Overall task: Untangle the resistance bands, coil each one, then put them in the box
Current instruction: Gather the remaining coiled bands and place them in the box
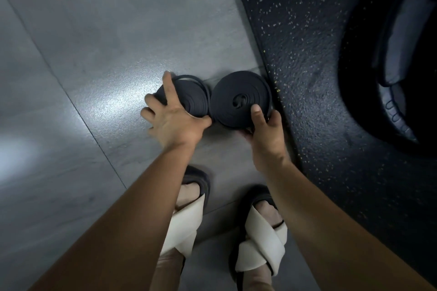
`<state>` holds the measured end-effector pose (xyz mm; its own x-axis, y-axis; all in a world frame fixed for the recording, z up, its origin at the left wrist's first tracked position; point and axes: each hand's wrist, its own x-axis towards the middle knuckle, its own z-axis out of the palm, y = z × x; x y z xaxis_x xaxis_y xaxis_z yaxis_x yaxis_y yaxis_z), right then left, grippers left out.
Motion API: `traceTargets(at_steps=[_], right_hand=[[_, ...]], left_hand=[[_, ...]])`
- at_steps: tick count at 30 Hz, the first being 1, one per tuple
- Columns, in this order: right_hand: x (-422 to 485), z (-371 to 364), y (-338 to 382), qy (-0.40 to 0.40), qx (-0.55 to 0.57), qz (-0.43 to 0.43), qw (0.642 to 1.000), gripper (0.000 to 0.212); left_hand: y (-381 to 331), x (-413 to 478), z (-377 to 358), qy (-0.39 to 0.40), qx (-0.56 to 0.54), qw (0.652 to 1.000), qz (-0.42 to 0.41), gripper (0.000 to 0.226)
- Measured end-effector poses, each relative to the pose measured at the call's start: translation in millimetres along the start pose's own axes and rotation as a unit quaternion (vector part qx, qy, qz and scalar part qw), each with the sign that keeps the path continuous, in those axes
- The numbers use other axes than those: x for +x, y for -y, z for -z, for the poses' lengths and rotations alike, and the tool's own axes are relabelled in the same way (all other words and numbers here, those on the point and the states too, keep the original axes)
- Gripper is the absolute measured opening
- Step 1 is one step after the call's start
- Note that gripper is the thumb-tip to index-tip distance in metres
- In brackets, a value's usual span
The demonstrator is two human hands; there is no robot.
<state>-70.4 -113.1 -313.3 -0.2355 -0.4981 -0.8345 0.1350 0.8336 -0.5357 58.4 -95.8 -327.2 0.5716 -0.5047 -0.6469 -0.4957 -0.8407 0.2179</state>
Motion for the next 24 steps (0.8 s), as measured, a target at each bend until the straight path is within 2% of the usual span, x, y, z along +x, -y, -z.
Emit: traceTargets(at_steps=[6,11,18,24], right_hand=[[-12.1,28.8,4.7,-0.028,0.026,0.048,0.998,0.009],[-64.2,64.6,44.2,-0.046,0.028,0.062,0.997,0.009],[-212.3,109.8,129.5,-0.068,0.102,0.078,0.989,0.006],[-376.0,173.9,209.7,-0.107,0.176,0.092,0.974,0.007]], left_hand=[[7.0,-0.9,17.5,0.021,0.008,1.000,0.021,0.095],[-10.7,-53.6,56.0,0.038,0.013,0.999,-0.019,0.092],[-82.3,-183.8,177.8,0.062,0.049,0.989,-0.126,0.098],[-146.6,-311.4,298.2,0.069,0.139,0.959,-0.238,0.099]])
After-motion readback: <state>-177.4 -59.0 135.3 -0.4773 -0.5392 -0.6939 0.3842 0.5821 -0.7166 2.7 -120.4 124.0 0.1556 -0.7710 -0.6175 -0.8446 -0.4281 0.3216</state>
